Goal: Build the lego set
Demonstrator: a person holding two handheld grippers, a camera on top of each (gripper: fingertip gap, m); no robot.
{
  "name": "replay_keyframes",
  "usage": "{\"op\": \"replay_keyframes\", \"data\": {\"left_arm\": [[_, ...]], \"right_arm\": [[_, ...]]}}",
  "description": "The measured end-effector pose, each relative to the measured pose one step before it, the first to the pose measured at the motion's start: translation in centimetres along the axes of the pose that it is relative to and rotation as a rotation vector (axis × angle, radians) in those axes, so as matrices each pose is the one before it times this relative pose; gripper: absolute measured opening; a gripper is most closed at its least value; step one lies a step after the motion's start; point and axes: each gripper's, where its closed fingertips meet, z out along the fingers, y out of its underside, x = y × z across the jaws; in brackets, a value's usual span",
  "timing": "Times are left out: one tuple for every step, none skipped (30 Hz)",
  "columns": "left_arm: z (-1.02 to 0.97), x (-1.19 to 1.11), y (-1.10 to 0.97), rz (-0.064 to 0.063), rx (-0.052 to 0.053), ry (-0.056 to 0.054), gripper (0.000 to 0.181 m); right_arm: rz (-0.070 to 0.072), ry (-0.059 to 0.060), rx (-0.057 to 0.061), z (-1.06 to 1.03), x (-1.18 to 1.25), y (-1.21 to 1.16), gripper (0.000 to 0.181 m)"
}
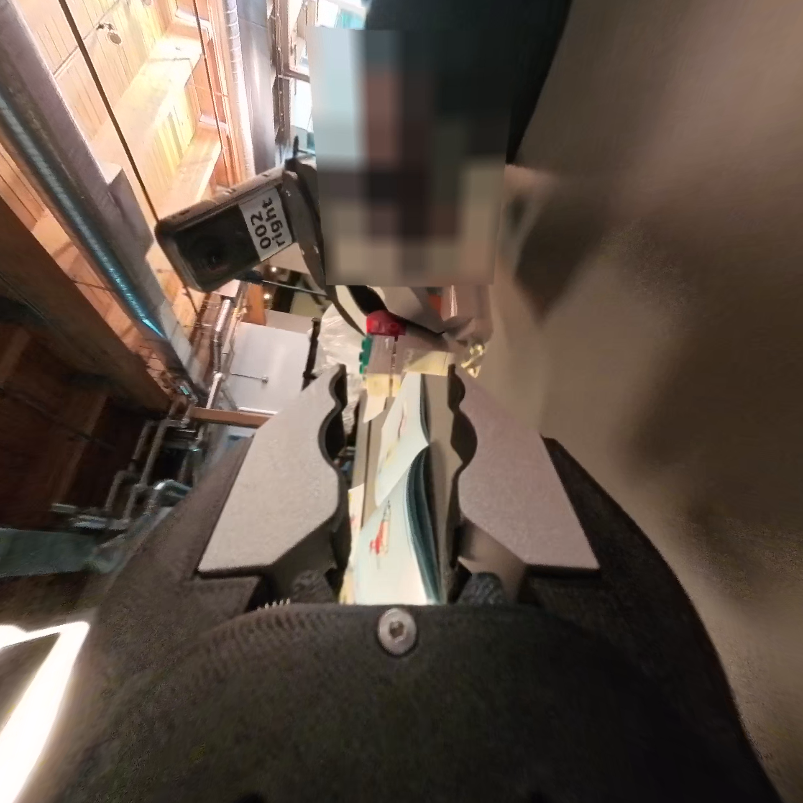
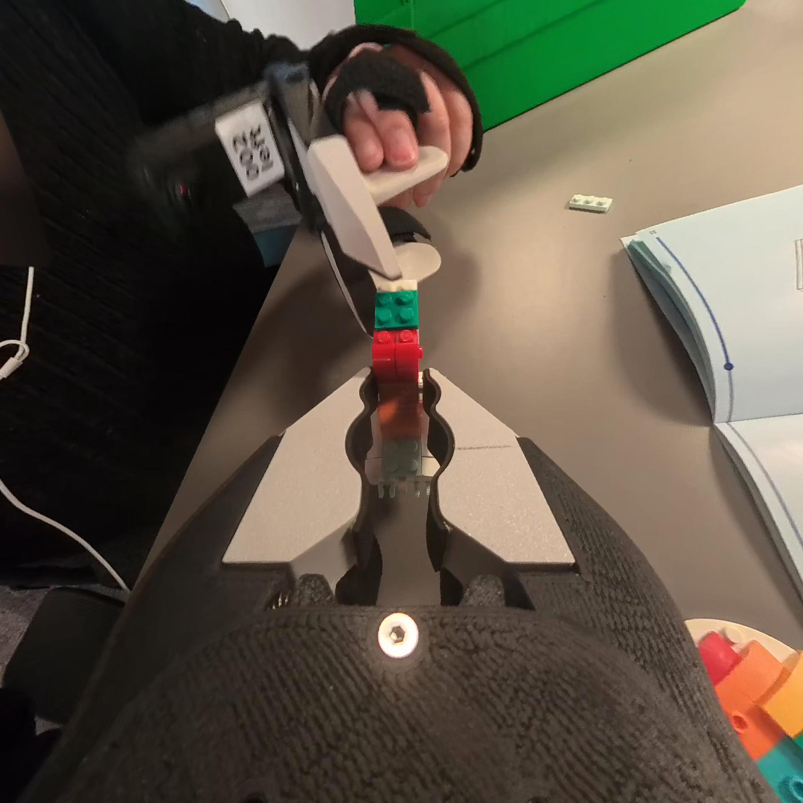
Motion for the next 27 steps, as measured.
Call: {"op": "replay_keyframes", "data": {"left_arm": [[-0.112,-0.12,-0.107,-0.0376,0.0162,0.0076,0.045],[-0.102,-0.128,-0.107,-0.0285,0.0139,0.0064,0.045],[-0.078,-0.134,-0.121,-0.0207,0.0131,0.0023,0.045],[-0.051,-0.148,-0.108,-0.0168,0.0101,-0.0015,0.044],[-0.003,-0.048,-0.095,-0.0132,0.0069,0.002,0.043],[0.038,-0.009,-0.03,-0.0099,0.0013,0.0021,0.042],[0.058,0.036,-0.025,-0.0057,0.0,0.0034,0.042],[0.04,0.076,-0.076,-0.0003,0.0026,0.0035,0.041],[0.014,0.054,-0.098,0.0036,0.0038,0.0018,0.04],[-0.001,0.074,-0.104,0.0066,0.0029,0.0018,0.039],[-0.018,0.128,-0.07,0.0099,0.0017,0.0046,0.038],[-0.014,0.124,-0.031,0.0109,-0.0002,0.0047,0.035],[-0.017,0.202,-0.056,0.0114,0.0004,0.0093,0.031],[-0.005,0.157,-0.063,0.0128,0.0007,0.0053,0.027],[0.022,0.052,-0.03,0.0139,-0.0019,-0.0026,0.025],[0.018,-0.004,-0.011,0.0157,-0.0033,-0.0048,0.021],[0.006,0.024,-0.018,0.0143,-0.0012,-0.0016,0.019],[-0.001,0.076,-0.027,0.01,-0.0007,0.0021,0.019],[0.016,0.029,0.038,0.0054,-0.0062,0.0022,0.019],[0.035,-0.007,0.047,-0.0005,-0.0091,0.0054,0.019],[0.002,-0.072,-0.043,-0.003,-0.0014,0.0019,0.018],[-0.005,-0.086,0.01,-0.005,-0.0028,0.0022,0.018],[0.028,-0.05,0.067,-0.0036,-0.0058,0.005,0.018],[0.004,-0.024,0.012,-0.0034,-0.0009,0.0043,0.018],[0.025,0.014,0.05,-0.0058,-0.0033,0.0049,0.018],[0.023,0.034,0.057,-0.0004,-0.0057,0.0049,0.018],[0.011,0.049,0.021,0.007,-0.0049,0.0043,0.018]], "right_arm": [[0.0021,-0.0051,0.0001,0.002,-0.075,0.03,0.018],[0.002,-0.0053,0.0005,-0.006,-0.086,0.021,0.018],[0.0017,-0.0047,0.0003,0.006,-0.074,0.004,0.018],[0.0007,-0.0048,-0.0004,0.025,-0.075,0.015,0.019],[0.0002,-0.0061,-0.0016,0.049,-0.099,0.018,0.019],[0.0004,-0.0077,-0.0022,0.063,-0.119,0.015,0.019],[-0.0002,-0.0081,-0.0019,0.096,-0.131,0.01,0.019],[-0.0001,-0.0074,-0.0024,0.108,-0.107,0.015,0.019],[0.0003,-0.0067,-0.0038,0.111,-0.099,0.028,0.019],[-0.0001,-0.0057,-0.0053,0.112,-0.085,0.055,0.019],[0.0,-0.0037,-0.0055,0.097,-0.059,0.077,0.018],[0.0011,-0.003,-0.0033,0.058,-0.04,0.045,0.018],[0.0017,-0.0037,0.0002,0.026,-0.042,0.011,0.018],[0.0019,-0.0043,-0.0002,0.013,-0.061,0.014,0.018],[0.0017,-0.0037,-0.004,0.034,-0.06,0.068,0.018],[0.0009,-0.0026,-0.0078,0.07,-0.034,0.132,0.018],[0.0002,-0.0028,-0.0073,0.086,-0.035,0.13,0.018],[0.0005,-0.0027,-0.0037,0.071,-0.035,0.078,0.018],[0.0013,-0.0004,-0.0016,0.023,0.015,0.051,0.018],[0.0005,0.0006,-0.0002,0.011,0.029,0.023,0.018],[0.0005,-0.002,0.0024,-0.015,-0.021,-0.032,0.019],[0.0006,-0.0007,0.0033,-0.03,-0.01,-0.053,0.018],[-0.0009,0.0025,0.0016,-0.015,0.031,-0.04,0.018],[-0.0005,0.0012,-0.0004,-0.003,0.02,0.006,0.019],[0.0002,0.0011,-0.0015,0.017,0.026,0.024,0.019],[0.0004,0.0015,-0.0018,0.031,0.031,0.044,0.018],[0.0006,0.0003,-0.0023,0.045,0.015,0.052,0.019]]}}
